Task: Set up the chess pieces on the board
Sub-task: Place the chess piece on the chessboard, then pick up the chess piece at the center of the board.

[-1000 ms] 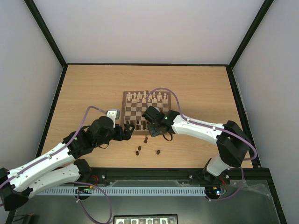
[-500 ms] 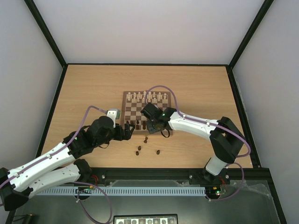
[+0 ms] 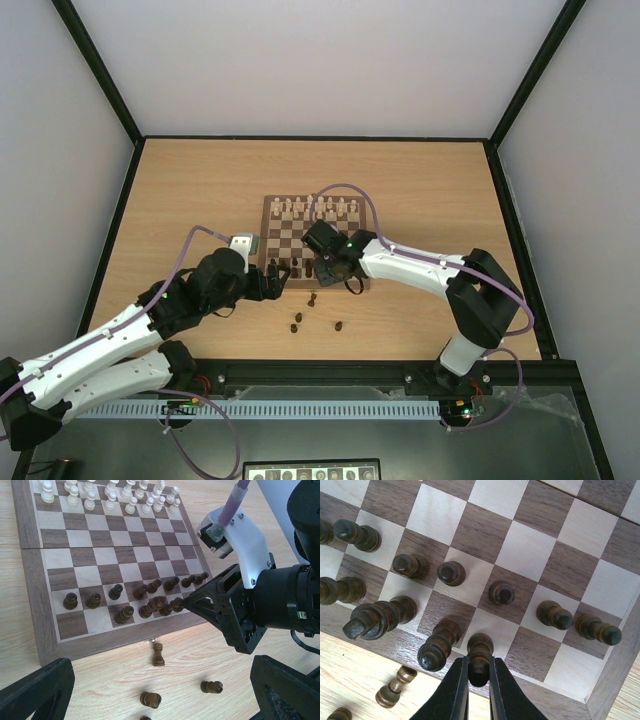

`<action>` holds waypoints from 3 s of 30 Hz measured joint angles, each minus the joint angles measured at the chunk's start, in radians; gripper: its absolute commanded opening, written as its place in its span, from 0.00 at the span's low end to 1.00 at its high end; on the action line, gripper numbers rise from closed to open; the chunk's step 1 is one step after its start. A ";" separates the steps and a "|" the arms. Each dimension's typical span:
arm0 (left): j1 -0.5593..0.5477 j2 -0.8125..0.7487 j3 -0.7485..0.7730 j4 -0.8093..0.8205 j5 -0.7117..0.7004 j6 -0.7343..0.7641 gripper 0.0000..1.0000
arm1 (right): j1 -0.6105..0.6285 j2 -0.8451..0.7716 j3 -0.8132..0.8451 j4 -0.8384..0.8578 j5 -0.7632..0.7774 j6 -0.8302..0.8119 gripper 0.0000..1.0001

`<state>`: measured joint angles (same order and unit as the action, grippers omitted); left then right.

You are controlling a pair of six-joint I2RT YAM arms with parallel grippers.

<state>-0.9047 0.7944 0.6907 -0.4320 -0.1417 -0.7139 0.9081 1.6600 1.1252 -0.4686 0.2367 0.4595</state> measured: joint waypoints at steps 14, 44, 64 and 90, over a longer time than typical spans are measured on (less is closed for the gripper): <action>0.000 0.002 0.000 0.000 0.000 0.000 0.99 | -0.012 0.003 0.000 0.000 0.000 -0.007 0.13; 0.000 -0.002 0.030 -0.033 -0.006 -0.002 0.99 | 0.020 -0.383 -0.135 -0.059 -0.054 0.051 0.57; 0.000 -0.016 -0.021 -0.066 0.057 -0.037 0.99 | 0.346 -0.301 -0.282 -0.080 0.019 0.316 0.39; 0.000 -0.056 -0.066 -0.046 0.085 -0.040 0.99 | 0.349 -0.198 -0.301 -0.026 0.035 0.326 0.23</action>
<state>-0.9051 0.7387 0.6250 -0.4778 -0.0566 -0.7536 1.2572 1.4620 0.8242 -0.4946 0.2718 0.7856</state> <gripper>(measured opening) 0.993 0.232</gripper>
